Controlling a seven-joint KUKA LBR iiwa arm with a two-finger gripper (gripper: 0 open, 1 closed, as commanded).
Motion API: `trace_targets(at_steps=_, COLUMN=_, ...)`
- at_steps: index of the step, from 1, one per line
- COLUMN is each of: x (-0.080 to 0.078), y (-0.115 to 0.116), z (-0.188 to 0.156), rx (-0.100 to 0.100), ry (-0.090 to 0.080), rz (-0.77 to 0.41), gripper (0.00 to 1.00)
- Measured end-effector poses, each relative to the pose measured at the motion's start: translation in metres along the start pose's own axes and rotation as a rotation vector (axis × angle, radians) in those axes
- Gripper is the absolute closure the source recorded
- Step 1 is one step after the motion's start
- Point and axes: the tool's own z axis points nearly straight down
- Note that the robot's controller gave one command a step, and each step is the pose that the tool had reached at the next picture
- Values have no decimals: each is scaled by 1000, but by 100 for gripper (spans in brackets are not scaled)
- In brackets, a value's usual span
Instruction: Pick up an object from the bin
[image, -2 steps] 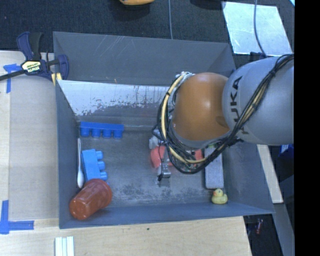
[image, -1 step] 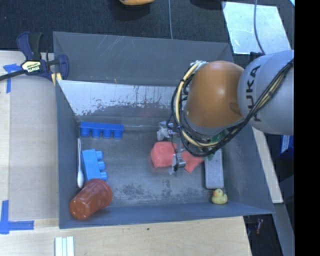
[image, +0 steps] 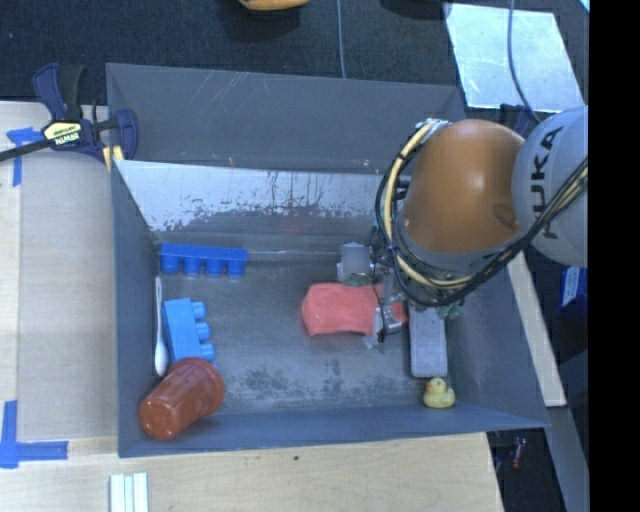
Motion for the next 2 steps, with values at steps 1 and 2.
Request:
trace_targets(at_steps=1, x=-18, y=-15, z=47, rx=1, ry=-8, rz=162, gripper=0)
trace_targets(at_steps=2, x=18, y=-54, z=92, rx=1, ry=-27, rz=226, gripper=100)
